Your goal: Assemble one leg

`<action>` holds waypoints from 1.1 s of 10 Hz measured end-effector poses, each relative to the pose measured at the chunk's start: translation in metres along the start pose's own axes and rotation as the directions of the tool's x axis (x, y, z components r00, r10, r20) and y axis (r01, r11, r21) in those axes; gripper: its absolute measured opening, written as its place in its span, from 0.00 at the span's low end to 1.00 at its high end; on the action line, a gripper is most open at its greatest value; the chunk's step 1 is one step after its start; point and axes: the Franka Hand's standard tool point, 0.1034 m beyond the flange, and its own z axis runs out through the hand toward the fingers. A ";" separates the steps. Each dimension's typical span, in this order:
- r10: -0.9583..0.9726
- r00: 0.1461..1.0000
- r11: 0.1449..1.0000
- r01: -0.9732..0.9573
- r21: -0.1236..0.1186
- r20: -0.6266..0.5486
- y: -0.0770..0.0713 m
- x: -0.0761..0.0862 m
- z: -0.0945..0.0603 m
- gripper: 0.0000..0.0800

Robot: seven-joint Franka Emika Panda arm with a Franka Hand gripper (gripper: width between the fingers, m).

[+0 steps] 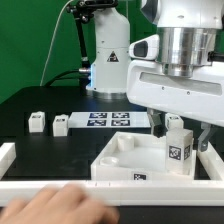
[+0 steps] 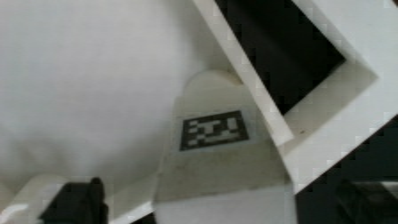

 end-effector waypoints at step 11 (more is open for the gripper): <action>0.000 1.000 1.000 0.000 0.000 0.000 0.000 0.000 0.000 0.81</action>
Offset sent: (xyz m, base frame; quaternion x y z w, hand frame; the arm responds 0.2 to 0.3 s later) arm 0.0000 0.0000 0.0000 0.0000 0.0000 0.0000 1.0000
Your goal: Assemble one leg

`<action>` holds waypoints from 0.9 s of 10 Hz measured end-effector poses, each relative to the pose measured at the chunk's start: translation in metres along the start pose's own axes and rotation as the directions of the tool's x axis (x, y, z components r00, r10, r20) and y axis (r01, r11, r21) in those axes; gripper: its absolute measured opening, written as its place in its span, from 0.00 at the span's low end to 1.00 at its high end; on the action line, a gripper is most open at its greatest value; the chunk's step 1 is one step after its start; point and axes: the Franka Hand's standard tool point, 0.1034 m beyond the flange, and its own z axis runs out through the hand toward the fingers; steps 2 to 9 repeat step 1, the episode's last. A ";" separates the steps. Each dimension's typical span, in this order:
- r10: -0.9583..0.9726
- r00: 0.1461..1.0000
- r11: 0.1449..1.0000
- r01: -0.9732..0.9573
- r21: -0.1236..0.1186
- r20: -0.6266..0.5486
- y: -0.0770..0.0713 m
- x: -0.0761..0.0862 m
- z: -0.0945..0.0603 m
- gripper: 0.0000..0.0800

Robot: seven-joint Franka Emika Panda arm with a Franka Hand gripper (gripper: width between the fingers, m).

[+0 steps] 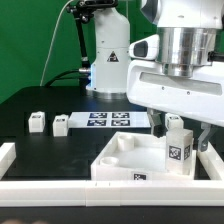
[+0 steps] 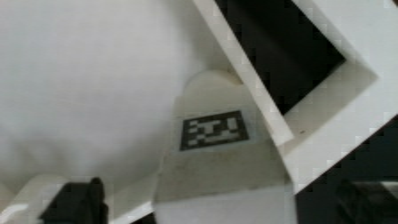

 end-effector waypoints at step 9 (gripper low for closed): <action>0.000 1.000 1.000 0.000 0.000 0.000 0.000 0.000 0.000 0.81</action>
Offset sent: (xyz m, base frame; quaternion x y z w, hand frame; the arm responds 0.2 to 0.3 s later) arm 0.0000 0.0000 0.0000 0.0000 0.0000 0.0000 1.0000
